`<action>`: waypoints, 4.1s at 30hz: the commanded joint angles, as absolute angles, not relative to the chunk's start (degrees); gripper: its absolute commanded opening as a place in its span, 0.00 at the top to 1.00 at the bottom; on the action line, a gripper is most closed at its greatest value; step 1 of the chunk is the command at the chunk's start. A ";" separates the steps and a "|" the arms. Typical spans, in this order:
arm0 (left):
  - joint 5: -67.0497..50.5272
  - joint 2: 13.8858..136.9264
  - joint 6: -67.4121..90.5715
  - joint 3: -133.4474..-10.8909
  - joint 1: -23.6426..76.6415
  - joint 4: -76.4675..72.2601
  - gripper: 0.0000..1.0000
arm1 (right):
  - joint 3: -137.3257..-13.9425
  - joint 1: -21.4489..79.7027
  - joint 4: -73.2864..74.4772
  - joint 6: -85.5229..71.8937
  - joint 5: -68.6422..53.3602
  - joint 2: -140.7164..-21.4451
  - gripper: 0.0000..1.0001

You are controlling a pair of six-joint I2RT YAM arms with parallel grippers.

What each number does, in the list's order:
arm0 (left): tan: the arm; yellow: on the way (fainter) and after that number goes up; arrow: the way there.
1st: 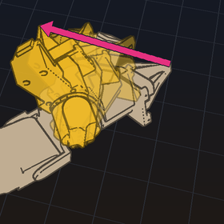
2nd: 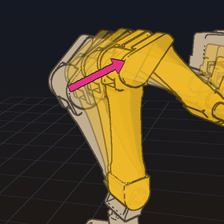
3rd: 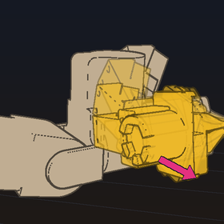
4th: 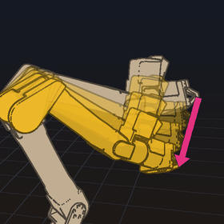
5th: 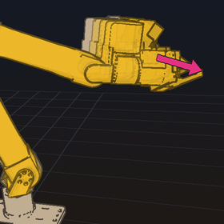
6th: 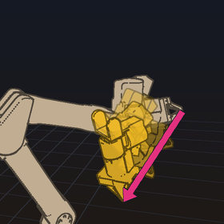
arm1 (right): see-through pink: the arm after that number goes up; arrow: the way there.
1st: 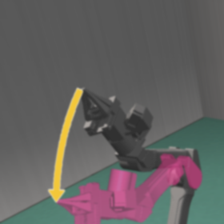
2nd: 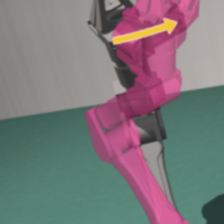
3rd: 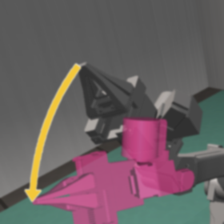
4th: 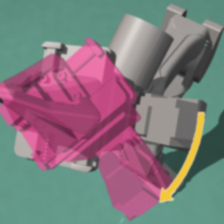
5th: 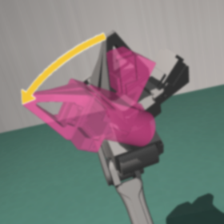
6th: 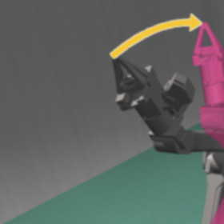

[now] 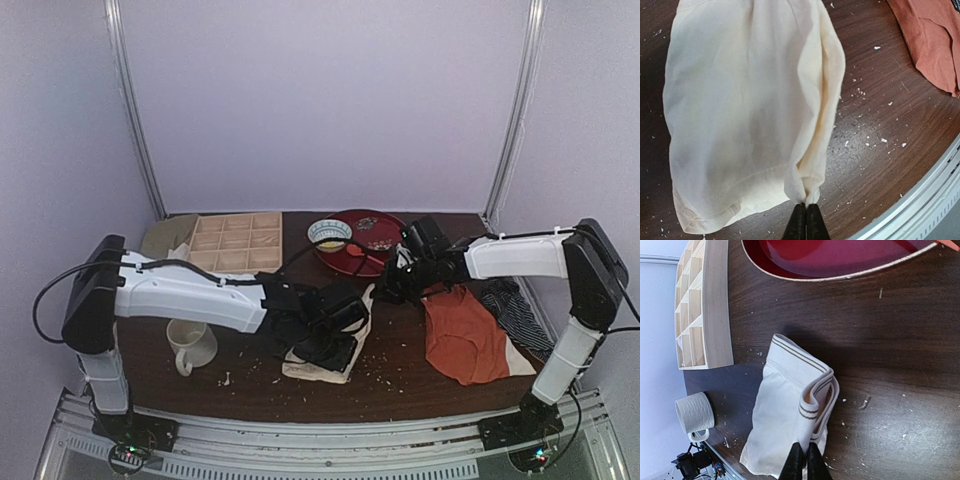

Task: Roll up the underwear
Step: Pick up the underwear from the center of the board, then fold the underwear at the center of the board.

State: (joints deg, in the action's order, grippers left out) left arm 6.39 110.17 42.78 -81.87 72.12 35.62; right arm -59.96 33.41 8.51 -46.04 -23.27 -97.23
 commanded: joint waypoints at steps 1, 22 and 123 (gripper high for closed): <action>6.71 105.52 45.16 -78.39 70.73 31.63 1.00 | -64.66 35.32 12.82 -44.72 -20.71 -99.98 1.00; 7.29 94.55 49.81 -63.92 67.89 28.14 1.00 | -81.45 40.91 20.83 -42.89 -17.33 -111.64 1.00; 8.46 82.81 58.04 -38.96 60.21 5.09 0.33 | -114.68 49.31 28.81 -43.53 -21.98 -138.27 1.00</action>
